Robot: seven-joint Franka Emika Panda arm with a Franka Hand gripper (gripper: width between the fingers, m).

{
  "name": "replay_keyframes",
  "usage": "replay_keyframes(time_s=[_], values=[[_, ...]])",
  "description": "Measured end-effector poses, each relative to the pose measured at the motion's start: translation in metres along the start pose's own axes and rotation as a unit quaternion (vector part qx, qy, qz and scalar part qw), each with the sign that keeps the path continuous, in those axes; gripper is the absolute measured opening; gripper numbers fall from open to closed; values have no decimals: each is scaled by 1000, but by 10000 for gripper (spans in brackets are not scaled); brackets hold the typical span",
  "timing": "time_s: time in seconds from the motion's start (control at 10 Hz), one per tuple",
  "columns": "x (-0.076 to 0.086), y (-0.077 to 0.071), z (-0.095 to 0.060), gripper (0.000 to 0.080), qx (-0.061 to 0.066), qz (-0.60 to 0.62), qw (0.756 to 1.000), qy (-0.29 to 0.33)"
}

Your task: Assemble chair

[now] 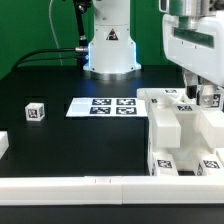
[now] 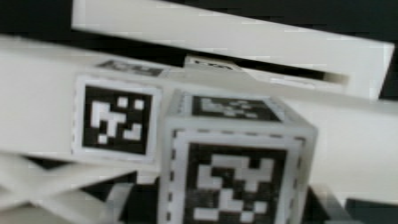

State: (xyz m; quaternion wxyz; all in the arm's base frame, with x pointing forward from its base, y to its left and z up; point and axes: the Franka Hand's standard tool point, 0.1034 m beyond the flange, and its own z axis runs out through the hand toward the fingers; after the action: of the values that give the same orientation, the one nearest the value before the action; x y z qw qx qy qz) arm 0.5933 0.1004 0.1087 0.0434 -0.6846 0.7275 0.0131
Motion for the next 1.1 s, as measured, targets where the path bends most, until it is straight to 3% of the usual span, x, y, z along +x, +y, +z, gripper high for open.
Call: replay_keyframes(time_s=[0.3, 0.4, 0.5, 0.6, 0.8, 1.1], values=[[0, 1, 1, 282, -2, 1, 1000, 0], [0, 1, 1, 458, -2, -29, 1000, 2], [-4, 1, 1, 458, -2, -82, 997, 8], [-10, 3, 1, 608, -3, -154, 988, 13], [-14, 5, 3, 637, -7, -254, 967, 12], [-7, 1, 10, 649, -9, -362, 932, 20]])
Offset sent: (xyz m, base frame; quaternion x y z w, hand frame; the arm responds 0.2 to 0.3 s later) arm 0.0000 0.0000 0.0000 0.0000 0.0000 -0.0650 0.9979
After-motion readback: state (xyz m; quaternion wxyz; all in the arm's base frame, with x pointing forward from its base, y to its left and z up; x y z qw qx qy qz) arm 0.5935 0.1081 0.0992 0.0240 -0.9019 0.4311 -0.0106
